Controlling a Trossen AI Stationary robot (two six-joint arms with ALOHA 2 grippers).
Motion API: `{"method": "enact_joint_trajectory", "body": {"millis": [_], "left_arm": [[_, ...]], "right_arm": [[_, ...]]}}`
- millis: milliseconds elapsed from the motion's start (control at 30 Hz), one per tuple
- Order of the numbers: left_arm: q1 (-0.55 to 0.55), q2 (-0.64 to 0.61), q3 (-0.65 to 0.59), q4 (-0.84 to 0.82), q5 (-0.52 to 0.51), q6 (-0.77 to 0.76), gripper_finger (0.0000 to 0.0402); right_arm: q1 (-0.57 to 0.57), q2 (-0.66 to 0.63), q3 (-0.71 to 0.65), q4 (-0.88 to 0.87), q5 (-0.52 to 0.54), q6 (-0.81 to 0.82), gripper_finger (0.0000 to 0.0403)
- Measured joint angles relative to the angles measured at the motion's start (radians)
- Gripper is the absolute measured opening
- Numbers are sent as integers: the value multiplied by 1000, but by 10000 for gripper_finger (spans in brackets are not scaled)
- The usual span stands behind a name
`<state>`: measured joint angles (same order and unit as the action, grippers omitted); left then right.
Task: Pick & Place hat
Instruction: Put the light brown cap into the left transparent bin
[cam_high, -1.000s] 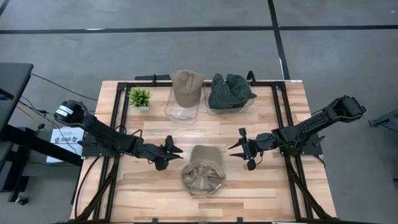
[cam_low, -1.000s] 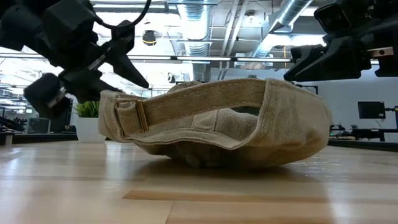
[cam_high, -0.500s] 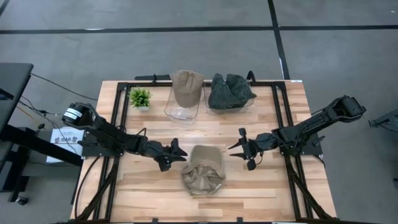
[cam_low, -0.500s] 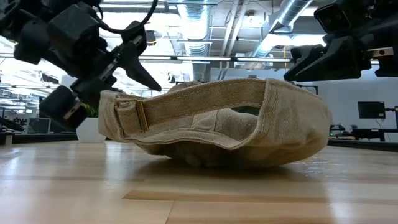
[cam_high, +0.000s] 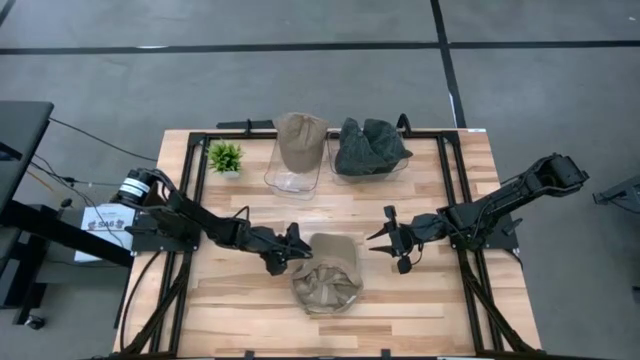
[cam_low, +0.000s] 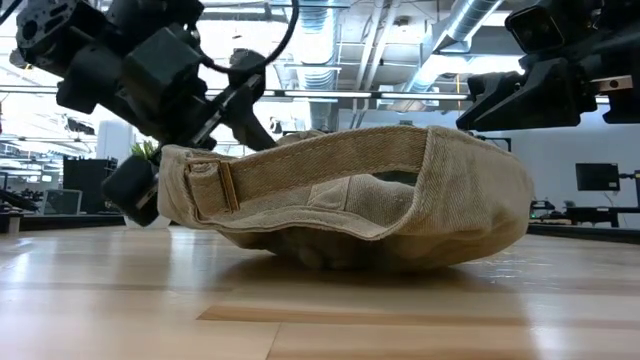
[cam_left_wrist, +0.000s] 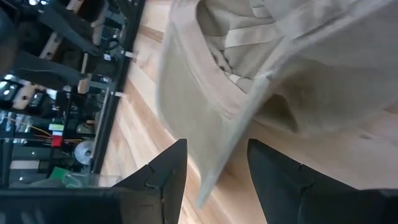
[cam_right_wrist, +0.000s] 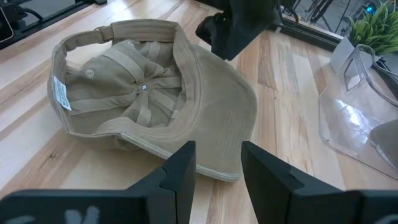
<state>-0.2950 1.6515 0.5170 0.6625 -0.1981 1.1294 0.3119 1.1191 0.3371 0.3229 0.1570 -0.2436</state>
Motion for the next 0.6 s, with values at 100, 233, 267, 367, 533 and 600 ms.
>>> {"method": "enact_joint_trajectory", "body": {"millis": [100,233,267,367,533,600], "left_arm": [[12,22,1,-1,14,0,166],[25,32,1,2,19,0,166],[29,32,1,6,36,0,166],[30,32,1,11,112,0,166],[29,32,1,13,185,-1,164],[30,32,1,12,184,-8,156]], "right_arm": [[0,0,0,0,0,0,118],[0,0,0,0,0,0,118],[0,0,0,0,0,0,118],[0,0,0,0,0,0,118],[0,0,0,0,0,0,118],[0,0,0,0,0,0,118]]}}
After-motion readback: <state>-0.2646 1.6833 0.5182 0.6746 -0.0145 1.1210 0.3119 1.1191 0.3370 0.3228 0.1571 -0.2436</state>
